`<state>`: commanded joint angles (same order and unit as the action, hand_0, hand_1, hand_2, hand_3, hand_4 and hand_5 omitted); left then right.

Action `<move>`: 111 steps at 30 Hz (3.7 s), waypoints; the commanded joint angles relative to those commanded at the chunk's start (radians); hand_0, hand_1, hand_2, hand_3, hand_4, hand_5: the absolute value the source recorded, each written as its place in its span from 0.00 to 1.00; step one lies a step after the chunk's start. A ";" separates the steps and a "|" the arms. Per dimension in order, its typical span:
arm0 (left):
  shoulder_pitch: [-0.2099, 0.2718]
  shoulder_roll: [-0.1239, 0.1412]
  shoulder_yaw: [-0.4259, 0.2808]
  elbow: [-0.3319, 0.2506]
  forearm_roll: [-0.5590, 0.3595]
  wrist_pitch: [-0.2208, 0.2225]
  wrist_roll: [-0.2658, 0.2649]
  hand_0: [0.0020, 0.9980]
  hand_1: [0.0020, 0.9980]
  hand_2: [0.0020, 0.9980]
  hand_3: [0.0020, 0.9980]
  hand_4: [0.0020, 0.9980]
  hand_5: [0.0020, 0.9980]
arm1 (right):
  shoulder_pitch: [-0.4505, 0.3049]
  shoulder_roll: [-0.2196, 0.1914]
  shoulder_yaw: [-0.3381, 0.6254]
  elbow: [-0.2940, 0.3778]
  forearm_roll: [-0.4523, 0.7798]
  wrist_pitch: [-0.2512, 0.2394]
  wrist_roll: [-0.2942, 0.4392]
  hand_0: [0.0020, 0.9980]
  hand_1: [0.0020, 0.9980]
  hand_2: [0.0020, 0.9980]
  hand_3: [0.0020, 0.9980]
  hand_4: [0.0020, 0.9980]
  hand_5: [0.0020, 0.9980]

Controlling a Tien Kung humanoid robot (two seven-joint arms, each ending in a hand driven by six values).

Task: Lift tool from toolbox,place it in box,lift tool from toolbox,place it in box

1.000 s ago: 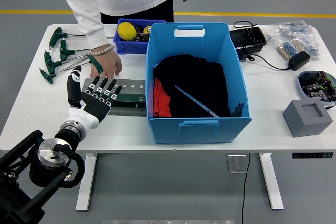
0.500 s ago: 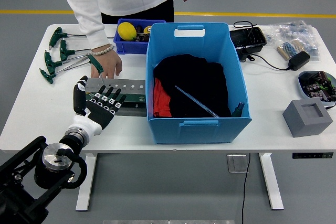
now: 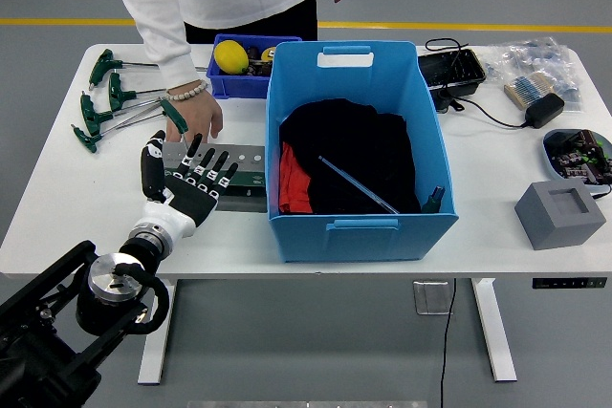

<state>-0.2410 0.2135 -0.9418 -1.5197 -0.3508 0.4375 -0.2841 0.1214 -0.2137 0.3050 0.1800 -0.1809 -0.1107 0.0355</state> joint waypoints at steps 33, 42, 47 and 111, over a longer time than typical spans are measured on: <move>-0.026 -0.121 -0.036 -0.006 -0.024 -0.021 -0.214 0.85 0.88 1.00 1.00 0.74 0.81 | 0.002 0.001 -0.017 0.000 0.011 0.001 0.002 0.68 0.66 0.71 0.57 0.78 0.73; -0.034 -0.123 -0.054 0.021 -0.018 -0.042 -0.219 0.85 0.88 1.00 1.00 0.75 0.82 | 0.000 0.002 -0.040 0.000 0.028 0.002 0.005 0.68 0.66 0.71 0.57 0.78 0.73; -0.054 -0.127 -0.053 0.054 -0.027 -0.049 -0.215 0.85 0.88 1.00 1.00 0.75 0.83 | -0.002 0.003 -0.050 0.000 0.037 0.002 0.006 0.68 0.66 0.71 0.57 0.78 0.73; -0.143 -0.144 -0.065 0.304 -0.087 -0.086 -0.231 0.83 0.85 0.93 0.66 0.72 0.95 | 0.003 0.008 -0.081 0.000 0.070 0.006 0.012 0.68 0.66 0.71 0.57 0.78 0.73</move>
<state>-0.3837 0.0700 -1.0065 -1.2158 -0.4379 0.3513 -0.5155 0.1241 -0.2053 0.2239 0.1800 -0.1104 -0.1049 0.0478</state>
